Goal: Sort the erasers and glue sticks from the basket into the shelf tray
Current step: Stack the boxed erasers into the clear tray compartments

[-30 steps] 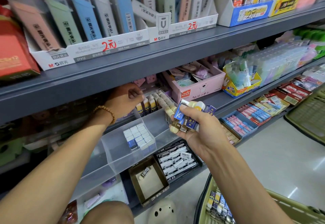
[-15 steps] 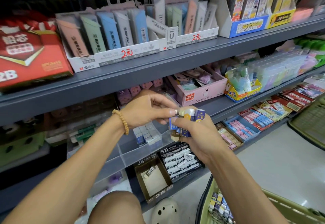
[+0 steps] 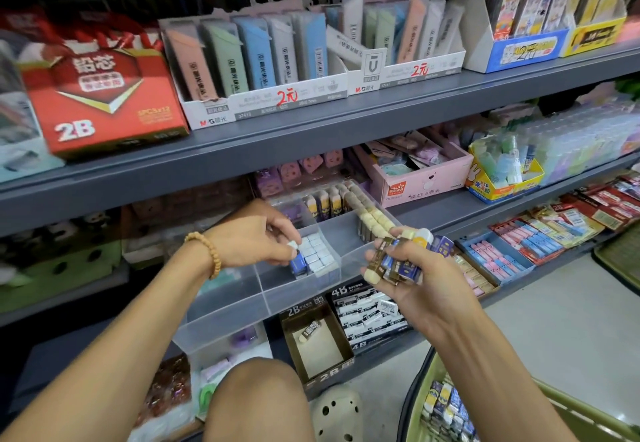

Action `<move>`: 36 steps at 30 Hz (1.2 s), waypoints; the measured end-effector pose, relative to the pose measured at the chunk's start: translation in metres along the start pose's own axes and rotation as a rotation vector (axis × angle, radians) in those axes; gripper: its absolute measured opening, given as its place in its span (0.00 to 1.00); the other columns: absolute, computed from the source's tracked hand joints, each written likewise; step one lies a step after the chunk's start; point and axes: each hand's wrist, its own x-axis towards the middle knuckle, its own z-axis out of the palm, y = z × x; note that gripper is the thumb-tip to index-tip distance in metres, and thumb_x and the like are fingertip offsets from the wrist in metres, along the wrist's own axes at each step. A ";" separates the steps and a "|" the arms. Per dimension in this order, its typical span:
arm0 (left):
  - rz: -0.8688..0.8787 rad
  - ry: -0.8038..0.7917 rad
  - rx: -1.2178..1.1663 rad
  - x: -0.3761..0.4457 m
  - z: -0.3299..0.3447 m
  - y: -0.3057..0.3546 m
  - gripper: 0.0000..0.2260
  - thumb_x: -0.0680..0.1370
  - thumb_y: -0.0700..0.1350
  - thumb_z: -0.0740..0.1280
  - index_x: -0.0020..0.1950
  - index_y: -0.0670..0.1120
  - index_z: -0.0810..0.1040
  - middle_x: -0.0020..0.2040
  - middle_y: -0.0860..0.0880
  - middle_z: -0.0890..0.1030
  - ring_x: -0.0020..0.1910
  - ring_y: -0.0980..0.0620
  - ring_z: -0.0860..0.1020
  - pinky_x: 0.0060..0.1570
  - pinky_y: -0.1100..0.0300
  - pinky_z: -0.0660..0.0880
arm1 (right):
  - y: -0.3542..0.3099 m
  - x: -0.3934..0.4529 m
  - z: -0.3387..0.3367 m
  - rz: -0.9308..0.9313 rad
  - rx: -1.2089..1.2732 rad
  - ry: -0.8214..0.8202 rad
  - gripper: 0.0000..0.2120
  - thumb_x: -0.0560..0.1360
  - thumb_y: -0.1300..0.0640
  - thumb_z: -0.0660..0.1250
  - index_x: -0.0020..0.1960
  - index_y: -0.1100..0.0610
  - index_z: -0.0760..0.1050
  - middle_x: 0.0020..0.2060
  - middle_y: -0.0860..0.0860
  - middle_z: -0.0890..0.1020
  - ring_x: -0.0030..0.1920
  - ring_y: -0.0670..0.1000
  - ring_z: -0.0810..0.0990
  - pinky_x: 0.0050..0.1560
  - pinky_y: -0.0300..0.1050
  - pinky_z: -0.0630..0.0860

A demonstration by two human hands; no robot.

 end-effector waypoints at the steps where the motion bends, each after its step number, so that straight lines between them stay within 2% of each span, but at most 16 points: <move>1: 0.003 0.009 0.022 0.001 0.001 -0.001 0.05 0.70 0.32 0.74 0.43 0.40 0.84 0.31 0.50 0.81 0.29 0.56 0.79 0.33 0.67 0.76 | -0.001 0.000 -0.001 -0.003 -0.004 0.001 0.10 0.74 0.73 0.62 0.49 0.59 0.75 0.41 0.59 0.82 0.40 0.56 0.84 0.41 0.56 0.84; 5: 0.034 0.034 0.168 0.004 0.009 -0.005 0.05 0.69 0.36 0.75 0.43 0.44 0.84 0.32 0.54 0.80 0.28 0.60 0.76 0.34 0.68 0.73 | -0.002 0.003 -0.002 -0.010 -0.022 0.011 0.10 0.74 0.71 0.63 0.48 0.58 0.76 0.42 0.59 0.82 0.41 0.56 0.85 0.38 0.53 0.82; 7: 0.034 0.025 0.234 0.005 0.013 -0.007 0.05 0.70 0.39 0.76 0.44 0.47 0.84 0.34 0.55 0.80 0.31 0.60 0.76 0.37 0.67 0.75 | -0.001 0.004 -0.002 -0.008 -0.025 0.013 0.10 0.74 0.71 0.63 0.48 0.58 0.76 0.42 0.59 0.82 0.41 0.57 0.85 0.39 0.53 0.82; 10: 0.008 0.015 0.282 0.006 0.021 -0.009 0.07 0.70 0.42 0.76 0.46 0.48 0.84 0.36 0.57 0.80 0.32 0.63 0.76 0.38 0.70 0.74 | 0.002 0.004 -0.001 -0.002 -0.037 0.017 0.11 0.74 0.72 0.63 0.49 0.58 0.76 0.41 0.59 0.82 0.41 0.57 0.85 0.43 0.56 0.83; 12: -0.009 0.024 0.255 0.005 0.024 -0.010 0.07 0.70 0.43 0.77 0.46 0.49 0.83 0.37 0.57 0.81 0.31 0.65 0.75 0.38 0.70 0.74 | 0.004 0.004 0.001 0.003 -0.038 0.027 0.11 0.74 0.72 0.62 0.49 0.59 0.76 0.41 0.59 0.82 0.40 0.56 0.85 0.44 0.56 0.83; 15: -0.024 0.034 0.237 0.004 0.024 -0.011 0.08 0.69 0.44 0.78 0.46 0.49 0.83 0.38 0.57 0.80 0.33 0.63 0.75 0.41 0.65 0.76 | 0.006 0.005 0.003 0.008 -0.044 0.030 0.10 0.75 0.72 0.62 0.48 0.58 0.76 0.42 0.59 0.83 0.41 0.57 0.85 0.44 0.56 0.83; 19: -0.010 0.044 0.248 0.003 0.026 -0.013 0.09 0.69 0.43 0.78 0.46 0.49 0.82 0.37 0.57 0.79 0.32 0.64 0.74 0.39 0.68 0.75 | 0.007 0.005 0.007 0.009 -0.029 0.032 0.10 0.75 0.71 0.63 0.48 0.59 0.77 0.43 0.59 0.83 0.43 0.58 0.85 0.49 0.59 0.81; 22: -0.012 0.041 0.250 0.001 0.023 -0.012 0.08 0.69 0.45 0.77 0.45 0.50 0.82 0.38 0.57 0.79 0.34 0.60 0.76 0.41 0.66 0.76 | 0.008 0.003 0.011 0.013 0.013 0.033 0.10 0.75 0.72 0.63 0.47 0.59 0.77 0.42 0.60 0.82 0.42 0.59 0.84 0.52 0.62 0.80; 25: 0.021 0.174 0.208 -0.002 0.019 -0.003 0.05 0.72 0.50 0.74 0.41 0.51 0.82 0.37 0.56 0.81 0.35 0.60 0.77 0.43 0.62 0.78 | 0.010 0.002 0.016 0.011 0.060 0.039 0.09 0.75 0.72 0.63 0.47 0.59 0.76 0.41 0.60 0.82 0.42 0.59 0.84 0.53 0.63 0.80; 27: 0.071 0.202 0.085 -0.007 0.025 0.011 0.08 0.72 0.52 0.74 0.39 0.49 0.81 0.36 0.53 0.82 0.35 0.57 0.81 0.42 0.58 0.79 | 0.011 0.001 0.020 0.011 0.104 0.039 0.09 0.75 0.71 0.62 0.48 0.59 0.75 0.43 0.60 0.80 0.44 0.58 0.83 0.56 0.62 0.79; 29: 0.117 0.128 -0.044 -0.014 0.037 0.027 0.09 0.69 0.50 0.77 0.39 0.46 0.81 0.35 0.51 0.83 0.34 0.56 0.81 0.38 0.60 0.80 | 0.012 0.003 0.024 0.018 0.156 0.035 0.09 0.76 0.71 0.61 0.48 0.59 0.75 0.46 0.60 0.80 0.46 0.57 0.83 0.51 0.57 0.81; 31: 0.158 0.101 -0.058 -0.016 0.051 0.038 0.09 0.67 0.46 0.79 0.41 0.46 0.81 0.34 0.51 0.83 0.32 0.61 0.79 0.36 0.65 0.78 | 0.011 0.004 0.028 0.010 0.186 0.041 0.10 0.76 0.71 0.61 0.46 0.59 0.75 0.46 0.60 0.80 0.46 0.57 0.83 0.44 0.52 0.80; 33: 0.173 0.129 -0.068 -0.013 0.061 0.043 0.08 0.68 0.41 0.78 0.42 0.45 0.82 0.34 0.52 0.82 0.31 0.66 0.77 0.35 0.69 0.75 | 0.010 0.004 0.028 -0.013 0.195 0.046 0.10 0.76 0.71 0.60 0.45 0.58 0.75 0.45 0.60 0.81 0.47 0.57 0.82 0.49 0.52 0.79; 36: 0.132 0.181 -0.119 -0.005 0.061 0.047 0.06 0.68 0.37 0.75 0.41 0.46 0.83 0.33 0.53 0.82 0.30 0.62 0.77 0.36 0.64 0.78 | 0.001 -0.001 0.017 -0.044 0.162 0.075 0.09 0.70 0.70 0.66 0.45 0.58 0.75 0.46 0.60 0.82 0.46 0.57 0.83 0.56 0.56 0.79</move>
